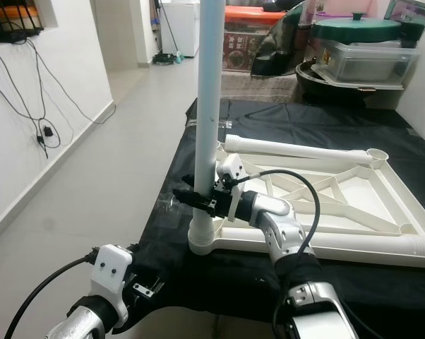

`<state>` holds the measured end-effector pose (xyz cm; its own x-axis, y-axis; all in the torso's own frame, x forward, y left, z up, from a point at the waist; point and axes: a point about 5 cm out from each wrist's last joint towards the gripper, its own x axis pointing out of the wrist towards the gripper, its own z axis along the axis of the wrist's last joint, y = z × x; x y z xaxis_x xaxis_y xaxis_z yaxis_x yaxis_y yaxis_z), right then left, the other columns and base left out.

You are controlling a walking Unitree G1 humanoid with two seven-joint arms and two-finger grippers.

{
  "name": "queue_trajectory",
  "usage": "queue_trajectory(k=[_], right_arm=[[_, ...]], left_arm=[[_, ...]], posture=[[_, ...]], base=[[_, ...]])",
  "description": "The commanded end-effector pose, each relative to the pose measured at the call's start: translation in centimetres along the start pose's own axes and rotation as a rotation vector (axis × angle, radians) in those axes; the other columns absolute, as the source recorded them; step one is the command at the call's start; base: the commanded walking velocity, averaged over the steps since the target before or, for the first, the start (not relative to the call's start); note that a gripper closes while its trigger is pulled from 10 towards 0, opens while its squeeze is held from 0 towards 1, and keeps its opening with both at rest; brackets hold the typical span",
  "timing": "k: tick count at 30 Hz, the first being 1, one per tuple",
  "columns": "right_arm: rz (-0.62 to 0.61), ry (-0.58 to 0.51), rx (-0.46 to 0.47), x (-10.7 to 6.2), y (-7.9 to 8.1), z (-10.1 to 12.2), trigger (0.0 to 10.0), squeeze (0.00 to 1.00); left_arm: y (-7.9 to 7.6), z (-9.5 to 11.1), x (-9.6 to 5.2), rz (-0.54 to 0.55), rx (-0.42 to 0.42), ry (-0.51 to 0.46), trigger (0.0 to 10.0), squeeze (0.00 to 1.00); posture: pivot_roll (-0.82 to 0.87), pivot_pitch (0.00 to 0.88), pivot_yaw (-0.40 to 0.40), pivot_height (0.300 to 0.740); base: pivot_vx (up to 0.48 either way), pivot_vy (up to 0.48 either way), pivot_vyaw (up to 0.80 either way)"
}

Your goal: Building children table

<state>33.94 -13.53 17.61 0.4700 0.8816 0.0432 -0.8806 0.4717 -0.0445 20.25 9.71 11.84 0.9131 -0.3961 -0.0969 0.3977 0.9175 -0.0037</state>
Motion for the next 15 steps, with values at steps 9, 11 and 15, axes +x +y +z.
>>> queue_trajectory(k=[9,11,15], right_arm=[[-0.465,0.063,-0.032,-2.0,-0.6,-2.3,0.0,0.0],[-0.573,0.082,-0.037,-2.1,-0.8,-2.5,0.0,0.0],[-0.959,0.139,0.017,-2.9,-1.0,-3.5,0.0,0.0]], left_arm=[[0.2,-0.4,-0.1,0.005,0.01,0.019,10.0,0.0],[0.2,-0.4,0.0,0.003,0.012,0.017,10.0,0.0],[0.2,-0.1,0.0,-0.001,0.024,0.003,10.0,0.0]], posture=[[0.15,0.0,-0.02,0.74],[0.14,0.0,-0.015,0.74],[0.14,0.0,-0.01,0.74]], base=[[0.0,0.0,0.0],[0.0,0.0,0.0],[0.0,0.0,0.0]])
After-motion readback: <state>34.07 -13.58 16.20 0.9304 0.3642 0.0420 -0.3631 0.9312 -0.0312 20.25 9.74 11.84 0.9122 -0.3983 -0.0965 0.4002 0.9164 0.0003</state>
